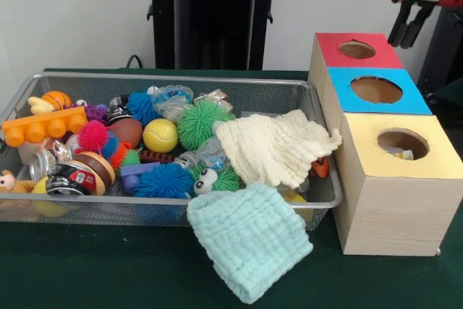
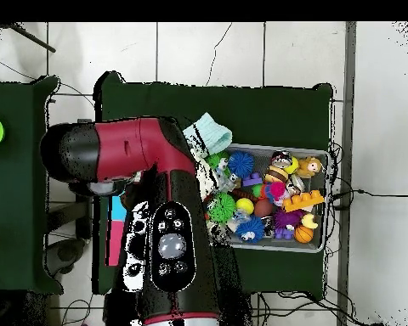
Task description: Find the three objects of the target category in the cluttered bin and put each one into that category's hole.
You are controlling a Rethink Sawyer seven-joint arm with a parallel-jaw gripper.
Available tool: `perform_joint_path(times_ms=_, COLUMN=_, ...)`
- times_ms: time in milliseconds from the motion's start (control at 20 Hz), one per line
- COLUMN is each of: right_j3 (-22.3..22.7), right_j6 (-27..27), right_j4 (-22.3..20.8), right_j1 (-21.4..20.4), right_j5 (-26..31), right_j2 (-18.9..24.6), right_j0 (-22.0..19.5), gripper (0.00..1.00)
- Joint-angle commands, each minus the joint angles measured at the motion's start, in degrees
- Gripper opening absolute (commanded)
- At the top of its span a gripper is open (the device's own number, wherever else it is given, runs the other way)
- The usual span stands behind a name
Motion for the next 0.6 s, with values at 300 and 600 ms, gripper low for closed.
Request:
perform_joint_path(times_ms=300, right_j3=0.5, right_j6=-7.6, right_j4=-0.7, right_j1=1.6, right_j5=-2.6, right_j2=6.8, right_j0=-5.4, gripper=0.00)
perform_joint_path(times_ms=600, right_j3=2.7, right_j6=-13.5, right_j4=-5.1, right_j1=4.6, right_j5=-15.2, right_j2=9.7, right_j0=-9.9, gripper=0.00)
